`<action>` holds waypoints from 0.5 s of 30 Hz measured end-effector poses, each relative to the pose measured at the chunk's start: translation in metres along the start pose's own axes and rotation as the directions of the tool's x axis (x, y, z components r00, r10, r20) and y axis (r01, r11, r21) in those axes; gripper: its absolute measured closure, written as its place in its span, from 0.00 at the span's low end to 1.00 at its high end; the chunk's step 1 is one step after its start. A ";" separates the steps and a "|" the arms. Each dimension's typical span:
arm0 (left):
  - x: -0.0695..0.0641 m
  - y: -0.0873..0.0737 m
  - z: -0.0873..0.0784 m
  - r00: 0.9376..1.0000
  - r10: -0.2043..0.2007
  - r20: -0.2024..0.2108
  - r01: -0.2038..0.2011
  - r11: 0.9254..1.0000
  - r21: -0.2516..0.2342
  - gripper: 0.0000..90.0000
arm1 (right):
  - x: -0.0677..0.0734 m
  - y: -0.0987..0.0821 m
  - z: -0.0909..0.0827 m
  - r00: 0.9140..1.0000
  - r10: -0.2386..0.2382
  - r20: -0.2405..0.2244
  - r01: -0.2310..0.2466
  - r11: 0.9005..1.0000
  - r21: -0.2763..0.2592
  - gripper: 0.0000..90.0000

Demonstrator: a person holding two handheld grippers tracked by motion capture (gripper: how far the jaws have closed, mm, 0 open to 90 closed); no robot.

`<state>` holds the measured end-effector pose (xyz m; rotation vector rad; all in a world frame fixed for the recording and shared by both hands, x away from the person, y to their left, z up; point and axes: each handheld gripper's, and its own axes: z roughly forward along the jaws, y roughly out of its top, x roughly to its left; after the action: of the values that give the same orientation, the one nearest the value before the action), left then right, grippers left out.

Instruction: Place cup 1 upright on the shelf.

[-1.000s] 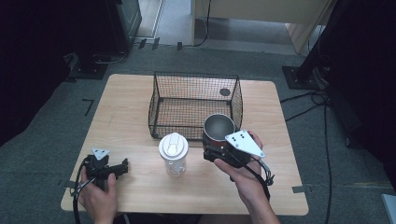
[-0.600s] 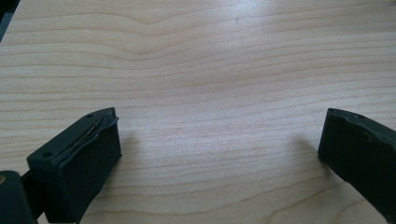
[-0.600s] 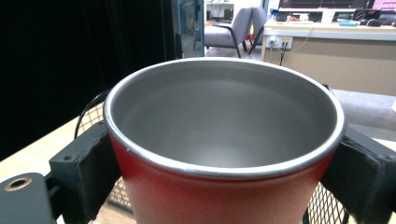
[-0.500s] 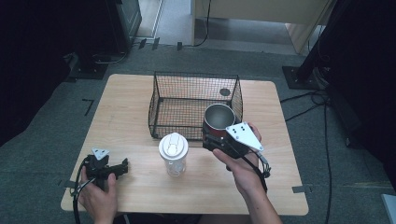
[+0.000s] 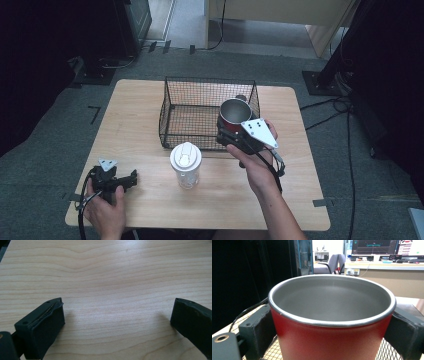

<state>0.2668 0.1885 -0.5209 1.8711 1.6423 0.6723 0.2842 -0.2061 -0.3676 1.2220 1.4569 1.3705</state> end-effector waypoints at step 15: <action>0.000 0.000 0.000 1.000 0.001 -0.001 -0.001 1.000 -0.001 0.00 | -0.008 0.001 0.044 0.999 -0.003 0.046 0.003 1.000 0.008 0.08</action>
<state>0.2669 0.1885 -0.5210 1.8709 1.6415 0.6737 0.3286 -0.2030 -0.3723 1.2480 1.4337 1.3273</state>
